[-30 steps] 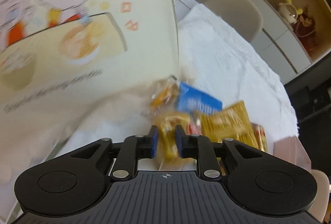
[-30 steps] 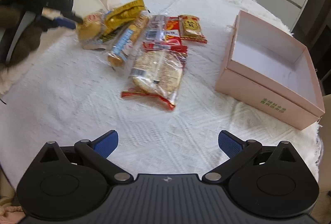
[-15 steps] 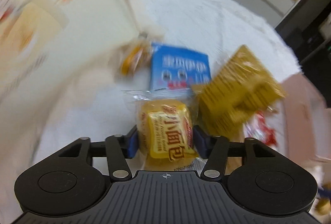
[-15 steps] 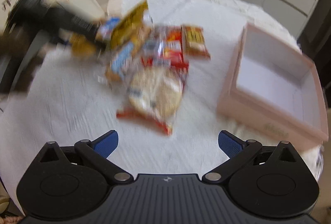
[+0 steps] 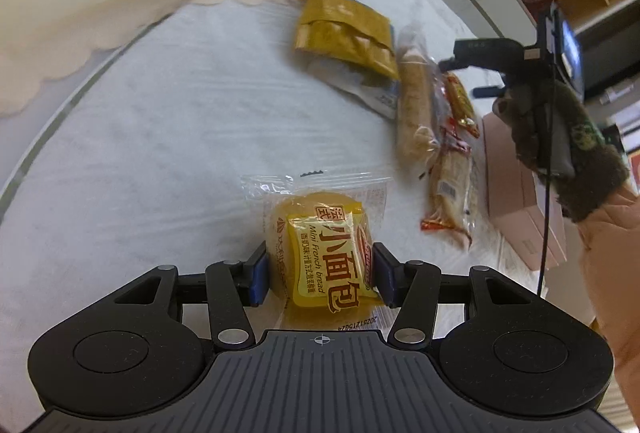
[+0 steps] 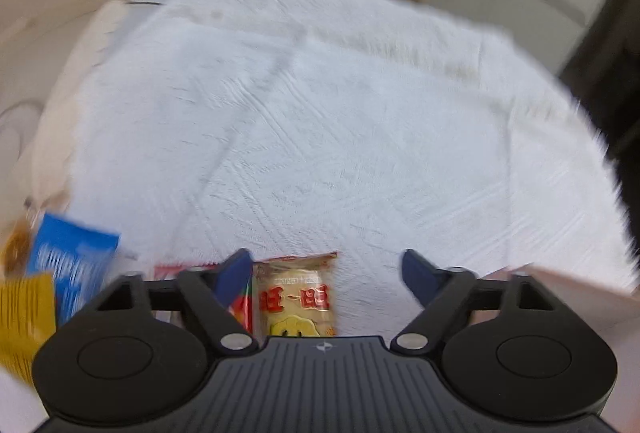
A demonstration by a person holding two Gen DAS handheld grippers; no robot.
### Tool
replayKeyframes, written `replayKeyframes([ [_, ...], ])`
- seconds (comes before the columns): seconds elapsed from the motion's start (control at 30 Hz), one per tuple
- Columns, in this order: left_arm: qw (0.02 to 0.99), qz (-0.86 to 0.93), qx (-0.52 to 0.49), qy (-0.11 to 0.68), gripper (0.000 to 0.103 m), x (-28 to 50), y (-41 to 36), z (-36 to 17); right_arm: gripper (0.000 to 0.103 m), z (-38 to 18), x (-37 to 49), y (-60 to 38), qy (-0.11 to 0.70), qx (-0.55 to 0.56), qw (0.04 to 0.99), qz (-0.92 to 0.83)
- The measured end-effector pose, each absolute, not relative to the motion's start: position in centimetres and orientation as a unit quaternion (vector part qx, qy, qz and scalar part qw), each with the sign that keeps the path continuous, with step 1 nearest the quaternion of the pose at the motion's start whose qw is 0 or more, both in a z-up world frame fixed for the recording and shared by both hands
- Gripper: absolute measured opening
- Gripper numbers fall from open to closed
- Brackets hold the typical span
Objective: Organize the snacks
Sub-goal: 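Reach into the snack pile and grasp the yellow bun packet with the left tool, then grasp the round rice cracker packet with the right tool while the left tool carries the bun packet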
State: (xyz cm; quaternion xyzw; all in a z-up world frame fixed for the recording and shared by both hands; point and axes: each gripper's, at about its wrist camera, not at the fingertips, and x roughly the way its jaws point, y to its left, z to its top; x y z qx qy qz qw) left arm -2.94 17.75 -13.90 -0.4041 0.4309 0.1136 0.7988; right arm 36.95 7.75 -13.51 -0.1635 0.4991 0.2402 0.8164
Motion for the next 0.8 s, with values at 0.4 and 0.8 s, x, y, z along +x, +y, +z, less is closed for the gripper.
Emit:
replayKeyframes([
  [0.4,0.792,0.080,-0.419,0.436,0.057,-1.7,17.5,-14.3,0.041,-12.7,23.0,1.4,0.573,-0.108,0.725,0.366],
  [0.8,0.799,0.078,-0.372,0.466,0.057,-0.7,14.9,-12.7,0.099,-14.2,15.7,-4.9,0.518,-0.081,0.794,0.306],
])
